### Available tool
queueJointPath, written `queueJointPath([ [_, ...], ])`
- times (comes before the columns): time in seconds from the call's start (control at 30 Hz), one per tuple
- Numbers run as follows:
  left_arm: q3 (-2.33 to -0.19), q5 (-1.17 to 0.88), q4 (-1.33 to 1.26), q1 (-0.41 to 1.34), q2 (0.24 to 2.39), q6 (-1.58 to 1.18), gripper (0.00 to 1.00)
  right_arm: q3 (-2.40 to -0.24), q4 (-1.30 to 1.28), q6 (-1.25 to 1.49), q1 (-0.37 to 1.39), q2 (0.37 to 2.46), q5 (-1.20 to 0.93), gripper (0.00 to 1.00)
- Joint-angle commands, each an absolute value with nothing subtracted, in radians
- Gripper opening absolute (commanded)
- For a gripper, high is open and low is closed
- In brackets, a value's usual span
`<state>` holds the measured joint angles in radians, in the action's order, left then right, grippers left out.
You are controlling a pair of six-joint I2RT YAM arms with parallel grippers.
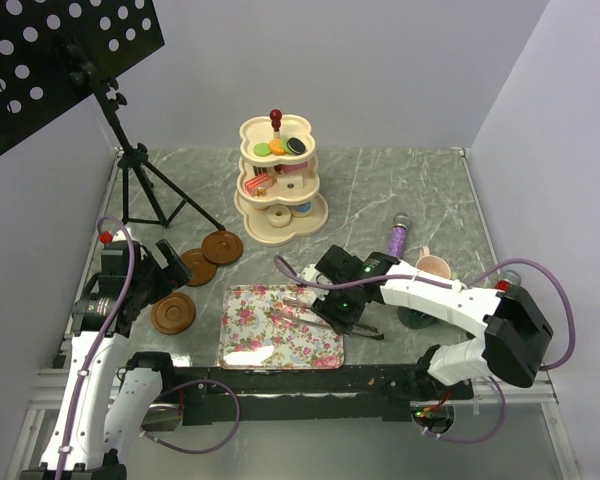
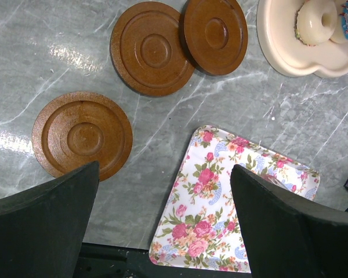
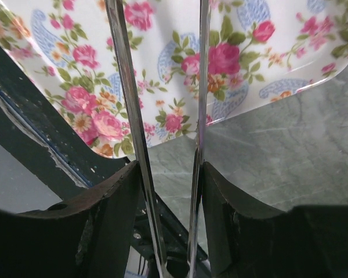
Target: Serve the afternoon tea
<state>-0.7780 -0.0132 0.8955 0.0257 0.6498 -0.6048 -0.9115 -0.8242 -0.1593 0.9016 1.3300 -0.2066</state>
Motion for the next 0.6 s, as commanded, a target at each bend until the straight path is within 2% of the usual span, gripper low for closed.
queueJointPath([
  [0.0, -0.782, -0.023, 0.87, 0.021, 0.643, -0.594, 1.0, -0.951, -0.888, -0.137, 0.922, 1.354, -0.163, 0.52],
  [0.4, -0.782, -0.029, 0.868, 0.021, 0.643, -0.591, 1.0, -1.019, -0.966, -0.069, 0.948, 1.526, -0.063, 0.56],
  [0.57, -0.782, -0.035, 0.867, 0.023, 0.646, -0.587, 1.0, -1.019, -0.968, -0.066, 0.951, 1.537, -0.058, 0.62],
])
